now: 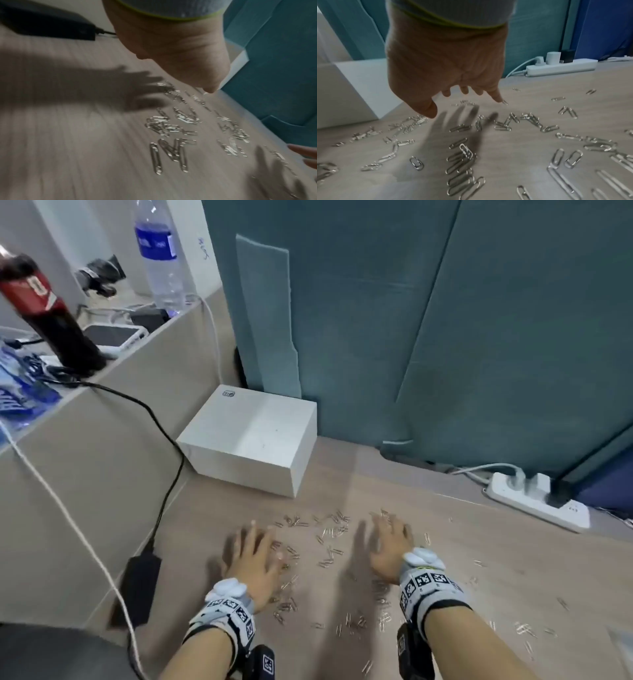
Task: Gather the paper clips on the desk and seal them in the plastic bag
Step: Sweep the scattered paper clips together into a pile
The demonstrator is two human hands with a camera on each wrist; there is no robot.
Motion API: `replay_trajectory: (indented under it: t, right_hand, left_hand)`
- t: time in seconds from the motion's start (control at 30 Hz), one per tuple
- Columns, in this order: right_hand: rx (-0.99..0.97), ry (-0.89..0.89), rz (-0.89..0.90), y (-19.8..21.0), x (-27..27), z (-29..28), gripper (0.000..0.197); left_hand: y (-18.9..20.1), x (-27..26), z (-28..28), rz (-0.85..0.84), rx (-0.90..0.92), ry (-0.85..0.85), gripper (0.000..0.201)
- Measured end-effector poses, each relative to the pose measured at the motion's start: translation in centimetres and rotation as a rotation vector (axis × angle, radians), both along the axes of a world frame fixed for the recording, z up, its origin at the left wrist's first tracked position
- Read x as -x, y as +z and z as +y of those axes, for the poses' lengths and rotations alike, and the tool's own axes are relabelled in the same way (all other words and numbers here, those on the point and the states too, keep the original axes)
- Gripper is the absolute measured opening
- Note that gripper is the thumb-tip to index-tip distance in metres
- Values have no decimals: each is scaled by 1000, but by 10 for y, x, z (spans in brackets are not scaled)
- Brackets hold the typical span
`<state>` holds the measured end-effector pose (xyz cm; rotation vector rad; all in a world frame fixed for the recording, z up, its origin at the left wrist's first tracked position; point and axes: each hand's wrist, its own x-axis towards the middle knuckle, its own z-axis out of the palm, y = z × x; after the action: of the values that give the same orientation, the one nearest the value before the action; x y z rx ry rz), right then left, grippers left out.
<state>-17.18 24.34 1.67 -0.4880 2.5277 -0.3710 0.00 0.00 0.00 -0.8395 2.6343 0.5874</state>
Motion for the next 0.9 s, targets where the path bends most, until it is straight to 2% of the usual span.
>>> replay_trajectory:
  t: [0.1, 0.17, 0.3, 0.4, 0.5, 0.6, 0.7, 0.77, 0.9]
  right_hand:
    - [-76, -33, 6, -24, 12, -12, 82]
    - [-107, -36, 29, -33, 15, -12, 87]
    - [-100, 109, 45, -43, -9, -24, 89]
    - [15, 155, 16, -43, -28, -29, 86]
    - [128, 107, 88, -36, -18, -31, 78]
    - [118, 84, 119, -41, 10, -37, 82]
    - [64, 137, 55, -58, 27, -46, 85]
    - [57, 161, 25, -64, 25, -51, 85]
    - [108, 156, -37, -62, -5, -42, 85]
  left_hand:
    - [-35, 8, -24, -79, 63, 37, 62]
    - [-53, 16, -30, -34, 93, 32, 65]
    - [-72, 32, -8, 122, 95, -115, 74]
    - [-69, 46, 15, 214, 23, -273, 73]
    - [-62, 64, 19, 256, 19, -378, 69]
    - [-65, 89, 10, 253, 75, -338, 67]
    - [-77, 108, 16, 238, 64, -438, 67]
    - [-80, 109, 24, 268, 50, -505, 66]
    - [-69, 87, 33, 285, -108, -563, 60]
